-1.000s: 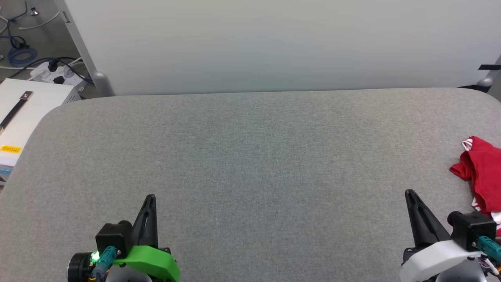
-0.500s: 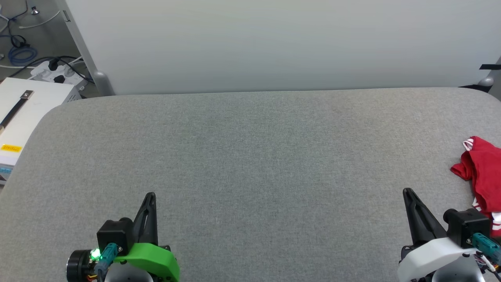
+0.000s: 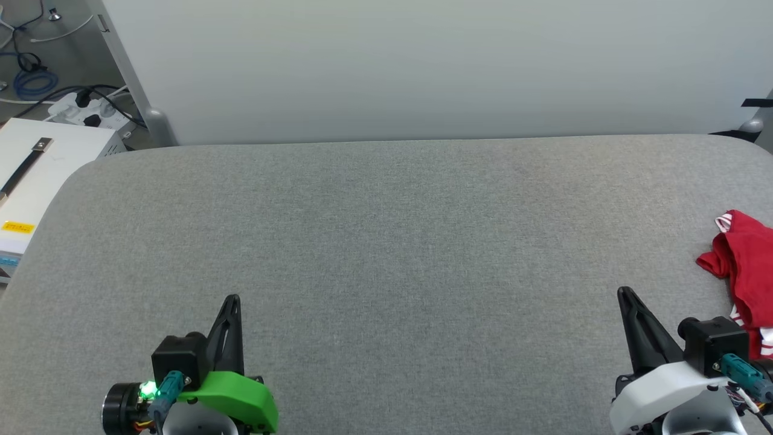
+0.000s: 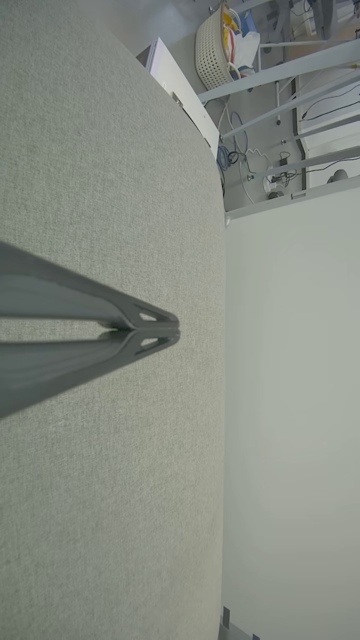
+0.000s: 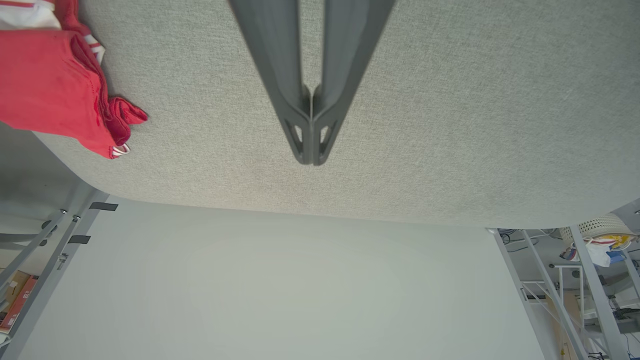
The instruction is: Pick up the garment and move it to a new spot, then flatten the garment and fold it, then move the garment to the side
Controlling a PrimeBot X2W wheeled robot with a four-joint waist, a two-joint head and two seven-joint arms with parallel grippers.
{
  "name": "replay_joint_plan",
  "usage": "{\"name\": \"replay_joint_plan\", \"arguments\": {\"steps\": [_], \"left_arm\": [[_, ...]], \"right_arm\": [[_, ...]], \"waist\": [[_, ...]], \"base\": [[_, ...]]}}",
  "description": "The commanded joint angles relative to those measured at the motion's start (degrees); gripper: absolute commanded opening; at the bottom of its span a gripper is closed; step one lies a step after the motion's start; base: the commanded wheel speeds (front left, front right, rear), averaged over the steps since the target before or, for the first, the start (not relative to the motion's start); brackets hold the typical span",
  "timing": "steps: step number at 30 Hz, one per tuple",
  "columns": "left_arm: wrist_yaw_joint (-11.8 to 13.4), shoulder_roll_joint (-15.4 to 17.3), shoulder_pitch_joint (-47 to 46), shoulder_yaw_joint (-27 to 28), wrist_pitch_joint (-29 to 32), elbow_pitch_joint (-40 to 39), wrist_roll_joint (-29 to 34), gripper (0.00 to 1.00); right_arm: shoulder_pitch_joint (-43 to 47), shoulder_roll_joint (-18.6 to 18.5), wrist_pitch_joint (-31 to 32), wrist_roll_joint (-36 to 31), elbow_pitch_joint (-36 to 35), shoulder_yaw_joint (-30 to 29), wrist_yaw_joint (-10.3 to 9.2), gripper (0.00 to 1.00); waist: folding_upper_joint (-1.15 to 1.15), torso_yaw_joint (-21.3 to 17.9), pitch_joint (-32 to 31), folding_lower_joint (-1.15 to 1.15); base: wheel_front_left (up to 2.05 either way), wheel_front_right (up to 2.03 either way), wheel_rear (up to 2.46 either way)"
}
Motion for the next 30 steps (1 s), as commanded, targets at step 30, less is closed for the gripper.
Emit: {"name": "replay_joint_plan", "arguments": {"steps": [30], "left_arm": [[-0.86, -2.02, -1.75, 2.19, 4.28, -2.72, 5.04, 0.0]], "right_arm": [[-3.8, 0.72, -1.31, -3.27, 4.31, 0.15, -0.04, 0.0]], "waist": [[0.0, 0.26, 0.28, 0.0]], "base": [[0.0, 0.0, 0.0]]}}
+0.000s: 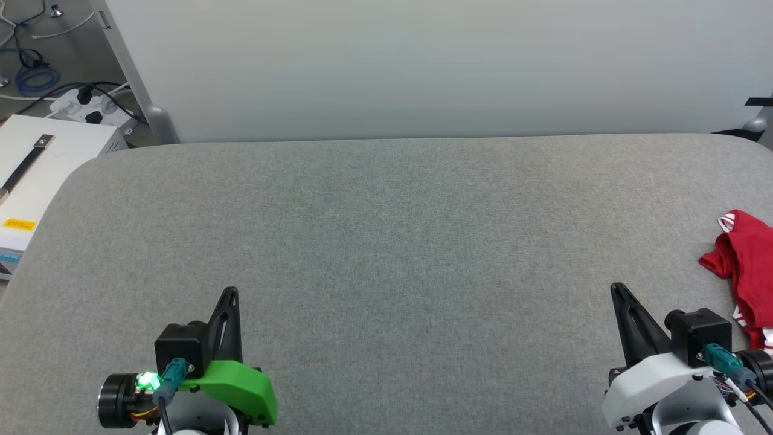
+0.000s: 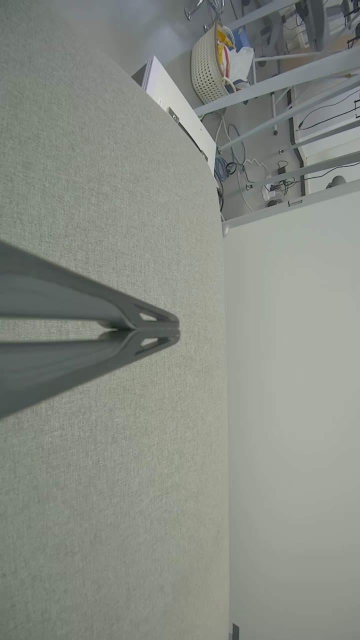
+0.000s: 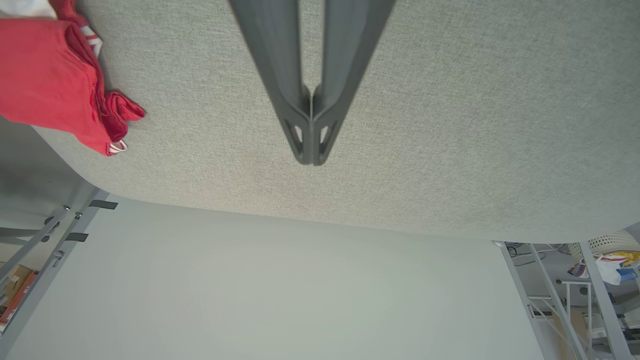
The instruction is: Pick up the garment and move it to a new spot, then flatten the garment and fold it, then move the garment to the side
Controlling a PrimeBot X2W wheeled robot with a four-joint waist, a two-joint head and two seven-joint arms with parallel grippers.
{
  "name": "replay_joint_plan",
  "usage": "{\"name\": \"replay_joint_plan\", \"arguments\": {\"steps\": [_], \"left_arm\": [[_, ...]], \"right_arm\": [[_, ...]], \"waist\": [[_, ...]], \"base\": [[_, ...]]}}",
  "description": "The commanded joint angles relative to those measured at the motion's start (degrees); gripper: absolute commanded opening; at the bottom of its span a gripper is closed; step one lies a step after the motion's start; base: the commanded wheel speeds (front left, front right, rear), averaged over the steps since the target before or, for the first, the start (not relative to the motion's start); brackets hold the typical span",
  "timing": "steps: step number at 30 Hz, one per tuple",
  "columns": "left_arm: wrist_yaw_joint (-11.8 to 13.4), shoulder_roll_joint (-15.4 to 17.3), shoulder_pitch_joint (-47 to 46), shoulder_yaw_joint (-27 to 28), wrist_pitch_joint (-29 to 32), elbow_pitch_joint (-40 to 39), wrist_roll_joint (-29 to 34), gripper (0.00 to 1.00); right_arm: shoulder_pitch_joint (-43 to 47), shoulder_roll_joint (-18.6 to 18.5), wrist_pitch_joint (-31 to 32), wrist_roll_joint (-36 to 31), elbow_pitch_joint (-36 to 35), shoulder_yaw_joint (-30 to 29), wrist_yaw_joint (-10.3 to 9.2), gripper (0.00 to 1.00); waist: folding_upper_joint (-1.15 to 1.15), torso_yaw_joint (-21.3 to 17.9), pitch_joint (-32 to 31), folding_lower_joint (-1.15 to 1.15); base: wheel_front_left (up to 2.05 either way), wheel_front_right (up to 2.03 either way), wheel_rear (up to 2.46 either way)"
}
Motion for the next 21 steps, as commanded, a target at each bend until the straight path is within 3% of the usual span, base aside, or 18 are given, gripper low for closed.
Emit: {"name": "replay_joint_plan", "arguments": {"steps": [1, 21], "left_arm": [[-0.33, -0.42, -1.26, 0.29, 0.31, -0.35, 0.98, 0.0], [-0.62, -1.44, -1.63, 1.41, 2.6, -1.71, 3.5, 0.0]], "right_arm": [[-1.26, 0.26, -0.58, -0.41, 0.4, 0.08, -0.04, 0.0], [-2.92, 0.57, -1.09, -2.04, 2.73, 0.14, -0.05, 0.0]], "waist": [[0.0, 0.01, 0.01, 0.0], [0.0, 0.16, 0.17, 0.0]], "base": [[0.0, 0.0, 0.0], [0.0, 0.0, 0.0]]}}
